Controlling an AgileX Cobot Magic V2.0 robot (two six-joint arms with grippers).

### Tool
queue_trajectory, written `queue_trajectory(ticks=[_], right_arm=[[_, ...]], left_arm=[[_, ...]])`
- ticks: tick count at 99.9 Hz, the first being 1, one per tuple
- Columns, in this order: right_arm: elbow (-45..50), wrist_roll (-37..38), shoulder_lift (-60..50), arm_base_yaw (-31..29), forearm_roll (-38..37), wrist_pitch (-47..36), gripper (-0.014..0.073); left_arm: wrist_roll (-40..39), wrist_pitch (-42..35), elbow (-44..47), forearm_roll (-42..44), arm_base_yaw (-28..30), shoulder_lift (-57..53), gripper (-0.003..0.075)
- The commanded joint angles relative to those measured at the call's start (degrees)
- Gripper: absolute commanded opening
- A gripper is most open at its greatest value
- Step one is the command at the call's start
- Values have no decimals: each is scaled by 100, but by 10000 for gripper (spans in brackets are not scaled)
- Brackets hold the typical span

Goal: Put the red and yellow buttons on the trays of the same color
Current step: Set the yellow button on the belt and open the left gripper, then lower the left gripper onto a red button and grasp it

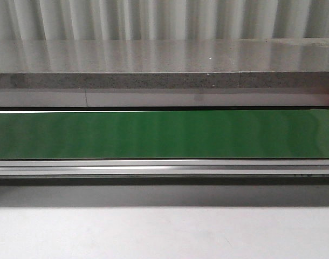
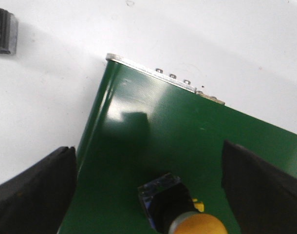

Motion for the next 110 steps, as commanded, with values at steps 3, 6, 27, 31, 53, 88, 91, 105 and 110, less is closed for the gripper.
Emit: queue_trajectory(ticks=[3,6,27,31,53,88,91,105,110], right_arm=[[-148,-56,48,6,70,-386,-67],[-148,-56,48,6,70,-386,-67],[-148,-56,48,6,70,-386,-67],[-148,-56,48,6,70,-386,-67],[-148,-56,48,6,70,-386,-67],[-148,-56,48,6,70,-386,-67],[-148,-56,48,6,70,-386,-67],[-148,-56,48,6,70,-386,-67],[-148,-56,48,6,70,-386,-67]], left_arm=[[-35,-165,-206,-108,273,-242,586],[-35,-141,-206,-87,364,-220,586],[-35,-7,-304,-52,937,147,586],[-35,82,-398,-17,1005,285,586],[-35,459,-1131,22,1156,1110,586],[-35,314,-2152,104,1170,2131,586],[-35,298,-2210,104,1170,2186,586],[-35,51,-2308,91,1170,2339,584],[-35,-34,-2308,91,1170,2348,575]])
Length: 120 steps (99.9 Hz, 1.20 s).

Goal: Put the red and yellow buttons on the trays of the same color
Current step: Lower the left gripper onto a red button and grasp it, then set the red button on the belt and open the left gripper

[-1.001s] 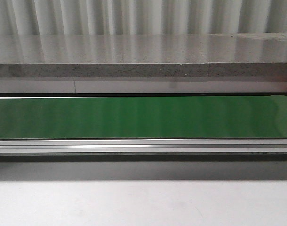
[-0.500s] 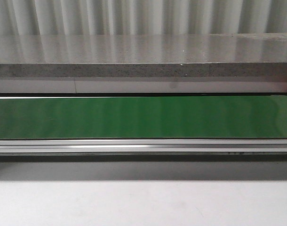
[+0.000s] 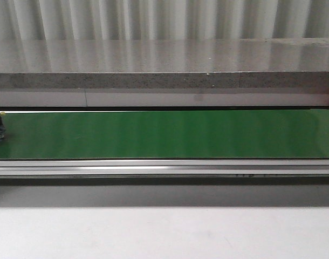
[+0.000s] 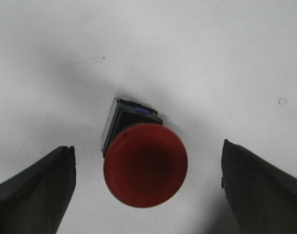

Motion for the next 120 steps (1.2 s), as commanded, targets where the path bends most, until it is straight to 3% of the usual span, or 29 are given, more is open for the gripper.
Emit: queue_trajectory(ticks=[1,11,30,40,86,120], right_arm=[[-148,-56,48,6,70,-386,-67],[-148,-56,48,6,70,-386,-67],[-148,-56,48,6,70,-386,-67],[-148,-56,48,6,70,-386,-67],[-148,-56,48,6,70,-386,-67],[-148,-56,48,6,70,-386,-67]], left_arm=[[-35,-243,-187,-95,23,-298,573],[-24,-389,-187,-95,23,-298,514],[20,-401,-187,-95,23,-298,276],[27,-401,-187,-95,23,-298,217],[294,-106,-159,-57,-236,-1078,211],[424,-136,880,-57,-514,-2445,211]])
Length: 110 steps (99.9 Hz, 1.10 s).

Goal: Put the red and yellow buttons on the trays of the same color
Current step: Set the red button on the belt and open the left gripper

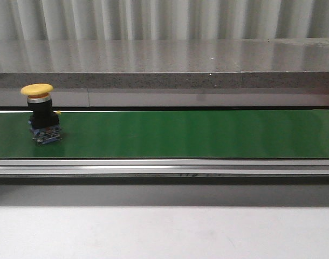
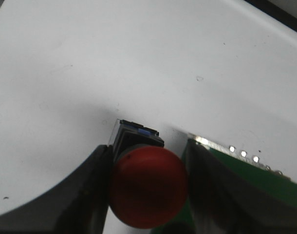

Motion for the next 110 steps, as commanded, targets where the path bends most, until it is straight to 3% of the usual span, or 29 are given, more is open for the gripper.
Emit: queue_trajectory(ticks=[1,34,71,78,95,110], right_arm=[[-148,-56,48,6,70,-386,-67],[-148,-56,48,6,70,-386,-67],[-148,-56,48,6,70,-386,-67],[-148,-56,48,6,70,-386,-67],[-148,-56,48,6,70,-386,-67],[-148,-56,48,6,70,-386,-67]], left_arm=[[102,-166,176,-131,-122,-687,211],[102,-264,1307,-209,-669,-1385,211],[217,-518,1786,-209,-785,-1362,216],[278,-508,1786,-209,-785,-1312,262],[290,-527,1786,-277,-785,-1259,479],[606,-828,1786,-368,-813,-1416,491]])
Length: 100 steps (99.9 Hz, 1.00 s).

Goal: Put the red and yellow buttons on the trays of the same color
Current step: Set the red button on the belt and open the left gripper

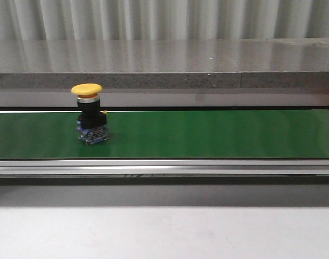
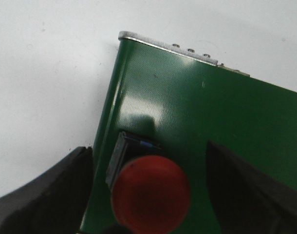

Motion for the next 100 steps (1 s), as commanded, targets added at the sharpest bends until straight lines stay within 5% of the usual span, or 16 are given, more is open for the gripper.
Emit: queue_trajectory(ticks=[1,17,38,59,100], right_arm=[[-148,-56,48,6,70,-386,-67],[-148,-56,48,6,70,-386,-67],[-148,-56,48,6,70,-386,-67],[-148,-56,48,6,70,-386,-67],[-148,-56,48,6,70,-386,-67]], left_arm=[[271,-382,-129,-223,-84,-374,491],[801,-692,-129,-212,-295,-793,417],[1311,-772,-129,-212,-727,-1319,-18],[1406,-1215,295,-212,-1305,-1977,-20],[1446,-2617,2504,-212,-2192,-3835,-20]])
